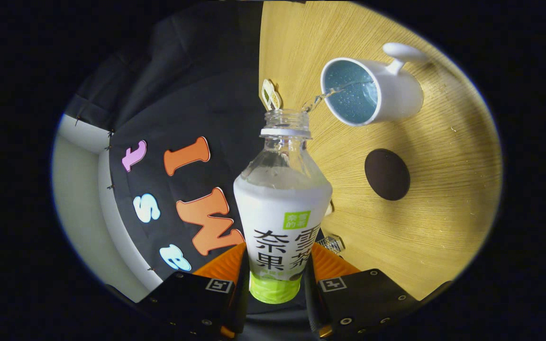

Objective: Take the bottle from table, then pour the juice into the cup, finally place the bottle on the coaster

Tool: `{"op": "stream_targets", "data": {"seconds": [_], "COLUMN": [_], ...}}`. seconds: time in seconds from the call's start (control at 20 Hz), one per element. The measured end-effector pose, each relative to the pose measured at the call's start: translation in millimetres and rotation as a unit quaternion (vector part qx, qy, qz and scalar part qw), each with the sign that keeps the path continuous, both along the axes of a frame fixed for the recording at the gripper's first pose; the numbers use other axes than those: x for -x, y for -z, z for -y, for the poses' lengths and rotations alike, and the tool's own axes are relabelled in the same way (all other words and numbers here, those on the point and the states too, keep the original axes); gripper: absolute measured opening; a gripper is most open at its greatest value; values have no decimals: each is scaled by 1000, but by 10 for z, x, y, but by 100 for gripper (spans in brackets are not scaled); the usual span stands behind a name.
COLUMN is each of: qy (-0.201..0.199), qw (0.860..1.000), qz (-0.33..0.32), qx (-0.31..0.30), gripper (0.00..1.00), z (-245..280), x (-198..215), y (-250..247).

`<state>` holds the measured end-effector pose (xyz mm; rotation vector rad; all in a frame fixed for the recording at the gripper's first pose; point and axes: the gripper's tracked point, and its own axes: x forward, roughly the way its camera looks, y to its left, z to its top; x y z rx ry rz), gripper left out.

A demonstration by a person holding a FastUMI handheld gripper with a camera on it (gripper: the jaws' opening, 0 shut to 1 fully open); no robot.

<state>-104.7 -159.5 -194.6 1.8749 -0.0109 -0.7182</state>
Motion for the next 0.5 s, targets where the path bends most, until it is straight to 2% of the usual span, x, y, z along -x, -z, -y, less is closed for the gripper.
{"op": "stream_targets", "data": {"seconds": [0.5], "qy": [32], "qw": [999], "qz": [19], "qx": [-21], "gripper": [52], "z": [97], "x": [-2], "y": [-102]}}
